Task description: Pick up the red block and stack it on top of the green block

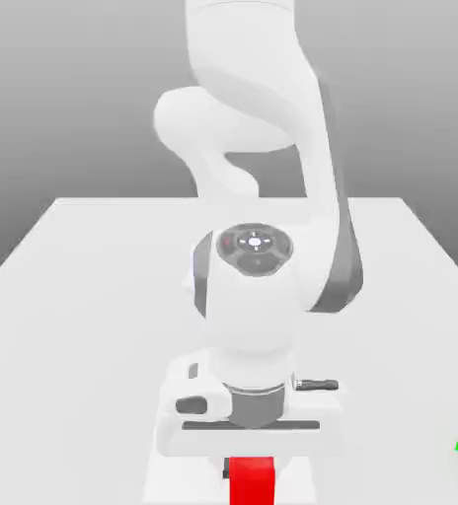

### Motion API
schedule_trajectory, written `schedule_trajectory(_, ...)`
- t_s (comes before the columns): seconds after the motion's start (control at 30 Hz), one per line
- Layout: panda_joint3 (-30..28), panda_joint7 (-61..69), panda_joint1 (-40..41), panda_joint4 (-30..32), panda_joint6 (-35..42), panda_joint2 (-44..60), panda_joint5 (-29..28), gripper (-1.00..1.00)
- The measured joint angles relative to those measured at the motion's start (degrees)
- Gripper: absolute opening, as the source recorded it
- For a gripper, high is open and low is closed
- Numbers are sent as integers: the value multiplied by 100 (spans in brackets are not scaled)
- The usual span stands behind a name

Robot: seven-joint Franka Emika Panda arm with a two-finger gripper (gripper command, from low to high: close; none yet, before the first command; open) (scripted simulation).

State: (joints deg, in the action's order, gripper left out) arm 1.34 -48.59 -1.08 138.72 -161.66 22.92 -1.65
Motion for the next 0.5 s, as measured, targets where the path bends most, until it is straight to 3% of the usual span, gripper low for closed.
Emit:
schedule_trajectory(0.2, 83, 72, -15, 124, 773, -895, 54, -100)
schedule_trajectory(0.5, 1381, 606, -1328, -360, 1399, -961, -436, -100)
